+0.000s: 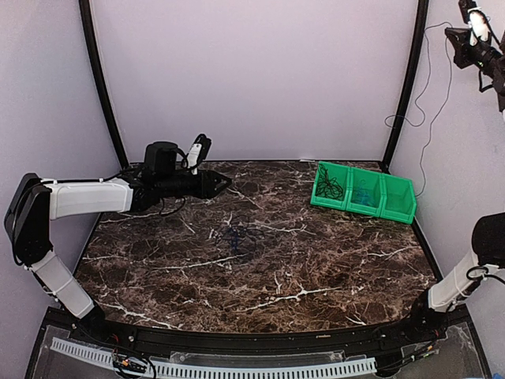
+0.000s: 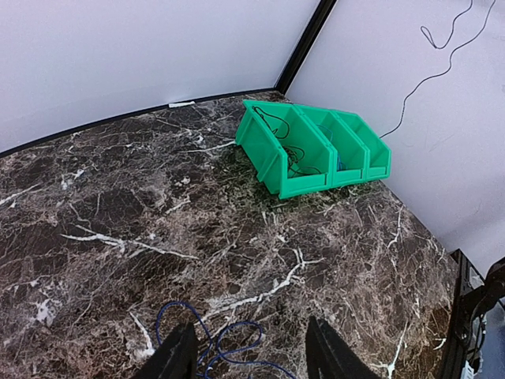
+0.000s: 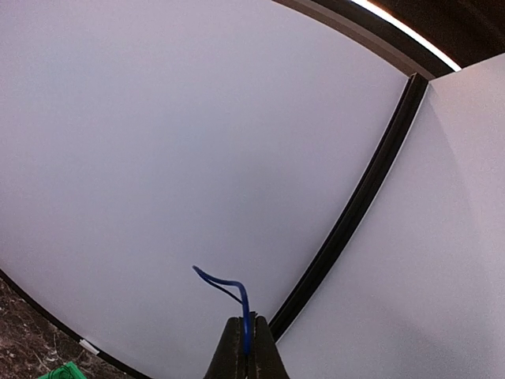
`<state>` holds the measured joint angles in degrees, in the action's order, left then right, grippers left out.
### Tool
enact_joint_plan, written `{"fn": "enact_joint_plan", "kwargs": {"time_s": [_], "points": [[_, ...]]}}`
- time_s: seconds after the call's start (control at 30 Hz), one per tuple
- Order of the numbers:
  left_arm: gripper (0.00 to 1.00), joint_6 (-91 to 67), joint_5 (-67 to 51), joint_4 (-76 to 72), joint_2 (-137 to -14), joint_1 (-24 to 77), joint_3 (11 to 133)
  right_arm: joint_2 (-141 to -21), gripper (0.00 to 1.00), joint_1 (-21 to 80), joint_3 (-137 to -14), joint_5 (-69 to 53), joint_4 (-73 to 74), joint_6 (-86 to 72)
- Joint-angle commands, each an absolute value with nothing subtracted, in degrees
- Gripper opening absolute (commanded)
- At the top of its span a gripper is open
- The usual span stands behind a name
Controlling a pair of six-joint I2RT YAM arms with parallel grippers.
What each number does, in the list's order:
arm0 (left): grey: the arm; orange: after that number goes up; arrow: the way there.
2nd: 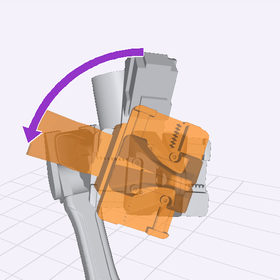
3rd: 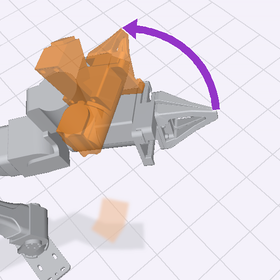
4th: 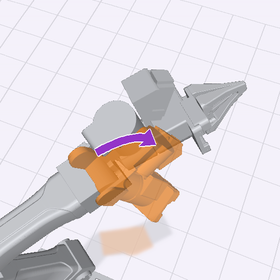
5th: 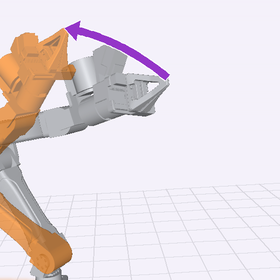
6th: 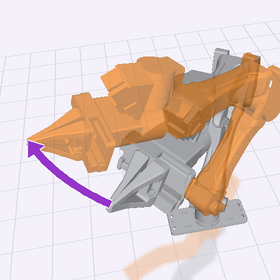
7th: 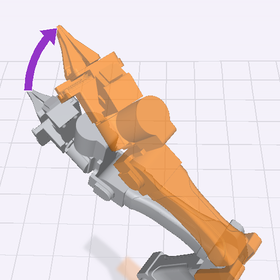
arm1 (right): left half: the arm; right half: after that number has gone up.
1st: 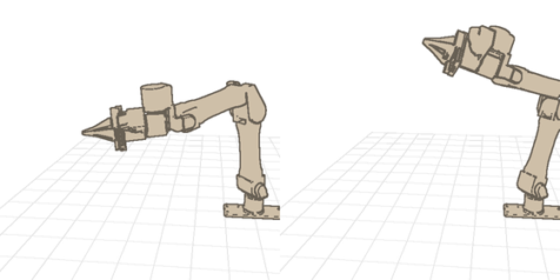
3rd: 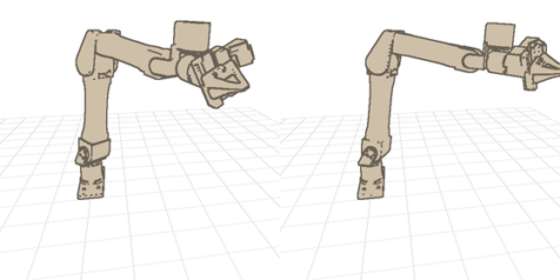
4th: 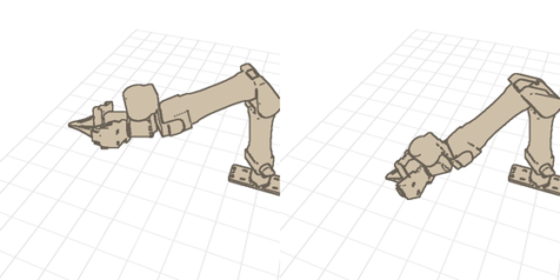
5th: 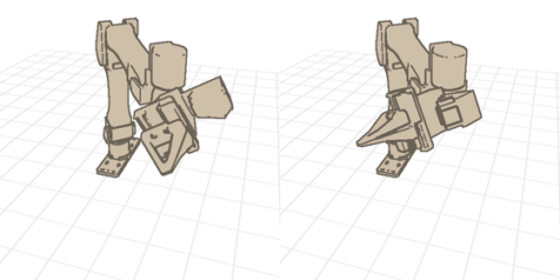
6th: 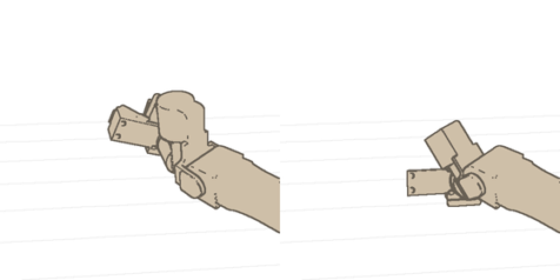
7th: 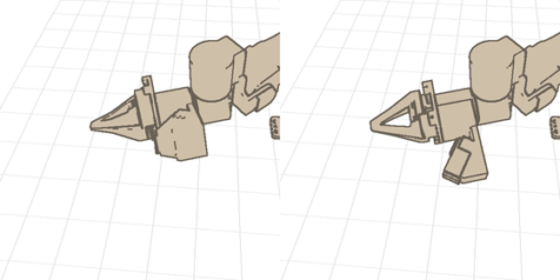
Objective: Untangle the cables
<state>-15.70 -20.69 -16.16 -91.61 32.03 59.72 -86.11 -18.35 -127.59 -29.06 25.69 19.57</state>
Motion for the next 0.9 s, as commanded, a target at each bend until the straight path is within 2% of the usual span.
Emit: {"fn": "enact_joint_plan", "kwargs": {"time_s": [0.0, 0.3, 0.87], "points": [[0.49, -16.0, -21.9, -16.8, -90.7, 32.3, 59.8, -86.3, 0.00, -18.6, -124.5, -26.9, 24.3, 19.7], [0.49, -16.5, -22.9, -16.7, -90.3, 32.3, 60.0, -86.3, 0.00, -18.6, -139.2, -26.1, 27.4, 19.7], [0.49, -17.5, -23.7, -17.3, -90.3, 32.4, 59.6, -85.9, 0.00, -18.7, -130.6, -25.1, 24.8, 20.0]]}}
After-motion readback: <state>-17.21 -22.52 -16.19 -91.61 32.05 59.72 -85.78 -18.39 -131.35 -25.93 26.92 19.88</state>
